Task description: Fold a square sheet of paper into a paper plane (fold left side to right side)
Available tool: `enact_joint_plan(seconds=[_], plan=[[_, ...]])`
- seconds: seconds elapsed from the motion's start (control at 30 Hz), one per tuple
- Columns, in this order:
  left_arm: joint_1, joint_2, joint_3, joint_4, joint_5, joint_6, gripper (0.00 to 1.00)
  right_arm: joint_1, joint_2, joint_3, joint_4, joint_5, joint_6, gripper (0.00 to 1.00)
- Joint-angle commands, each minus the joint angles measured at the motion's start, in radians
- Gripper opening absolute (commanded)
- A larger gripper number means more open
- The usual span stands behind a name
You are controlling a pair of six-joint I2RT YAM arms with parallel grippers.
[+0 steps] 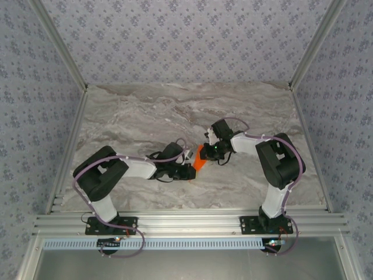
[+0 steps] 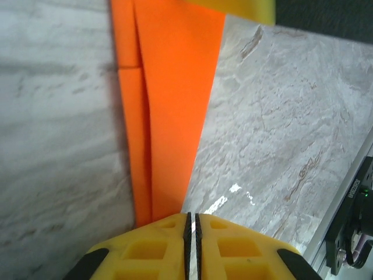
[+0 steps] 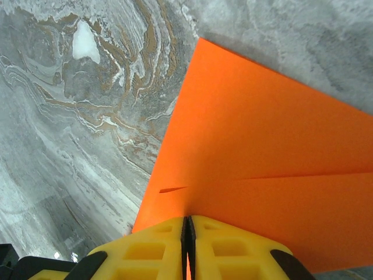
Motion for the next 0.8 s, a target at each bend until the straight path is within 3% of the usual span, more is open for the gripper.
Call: enact_joint_plan(seconds=[0.0, 0.3, 0.43, 0.57, 0.77], plan=[[-0.008, -0.043, -0.068, -0.131, 0.018, -0.001, 0.13, -0.02, 0.039, -0.002, -0.078, 0.116, -0.022, 0.14], [0.008, -0.223, -0.126, -0.206, -0.008, 0.025, 0.13, -0.022, -0.048, 0.081, -0.114, 0.126, -0.052, 0.18], [0.026, -0.303, -0.112, -0.252, -0.054, 0.046, 0.15, -0.021, -0.145, 0.125, -0.161, 0.198, -0.062, 0.31], [0.035, -0.365, -0.086, -0.291, -0.173, 0.065, 0.23, 0.004, -0.262, 0.108, -0.22, 0.333, -0.015, 0.48], [0.034, -0.402, -0.037, -0.35, -0.396, 0.08, 0.35, 0.158, -0.346, 0.032, -0.259, 0.602, 0.254, 0.77]])
